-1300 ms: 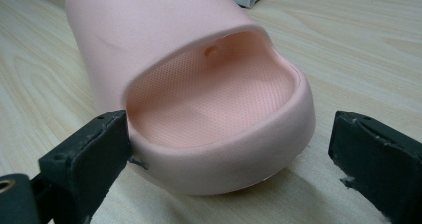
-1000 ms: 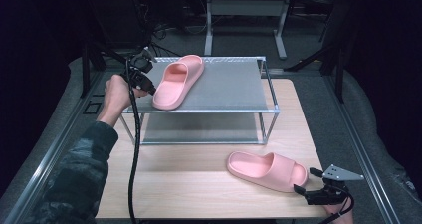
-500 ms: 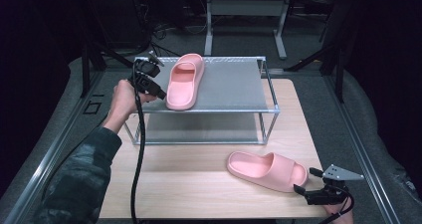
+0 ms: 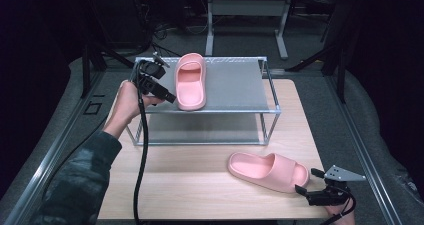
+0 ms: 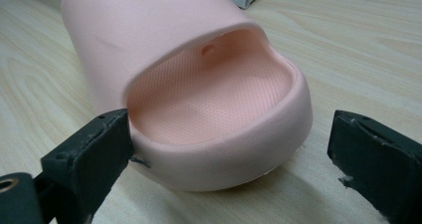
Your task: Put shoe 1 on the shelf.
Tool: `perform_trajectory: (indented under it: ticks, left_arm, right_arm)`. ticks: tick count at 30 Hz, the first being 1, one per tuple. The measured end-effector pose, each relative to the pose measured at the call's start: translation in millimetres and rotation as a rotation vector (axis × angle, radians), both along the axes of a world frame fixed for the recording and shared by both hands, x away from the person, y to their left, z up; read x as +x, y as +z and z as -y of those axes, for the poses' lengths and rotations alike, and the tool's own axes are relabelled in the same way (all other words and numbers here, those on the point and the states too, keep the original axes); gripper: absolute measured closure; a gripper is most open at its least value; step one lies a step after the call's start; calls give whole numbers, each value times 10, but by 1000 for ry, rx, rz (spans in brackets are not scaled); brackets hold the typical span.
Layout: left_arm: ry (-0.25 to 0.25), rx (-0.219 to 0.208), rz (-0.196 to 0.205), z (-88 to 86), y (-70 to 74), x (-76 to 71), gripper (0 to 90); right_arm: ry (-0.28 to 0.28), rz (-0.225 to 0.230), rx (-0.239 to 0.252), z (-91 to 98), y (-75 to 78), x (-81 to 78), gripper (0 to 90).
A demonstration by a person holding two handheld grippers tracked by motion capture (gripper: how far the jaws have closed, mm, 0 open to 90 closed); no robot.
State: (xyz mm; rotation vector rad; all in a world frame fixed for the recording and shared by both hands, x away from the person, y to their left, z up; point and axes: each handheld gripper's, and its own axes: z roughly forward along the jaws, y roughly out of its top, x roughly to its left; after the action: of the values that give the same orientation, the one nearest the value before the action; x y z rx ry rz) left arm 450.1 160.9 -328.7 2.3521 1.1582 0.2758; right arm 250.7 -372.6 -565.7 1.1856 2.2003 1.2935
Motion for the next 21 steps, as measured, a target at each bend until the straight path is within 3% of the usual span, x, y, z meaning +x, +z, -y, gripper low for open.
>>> perform_trajectory:
  ticks: [2, 6, 12, 18, 21]
  left_arm:
    - [-12, 12, 28, -28, 31, -112, 392]
    - [-49, 19, 48, -73, 22, -314, 256]
    - [-81, 42, 87, -155, -72, -616, 157]
    - [-98, 37, 114, -279, -307, -860, 133]
    - [-96, 51, 122, -338, -510, -996, 110]
  right_arm:
    - [0, -2, 6, -4, 1, -3, 37]
    - [2, -2, 0, -2, 0, 1, 37]
    - [0, -4, 2, -5, 0, -1, 37]
    - [5, -7, -4, -7, 2, 1, 34]
    - [7, -13, -21, -23, 8, 2, 31]
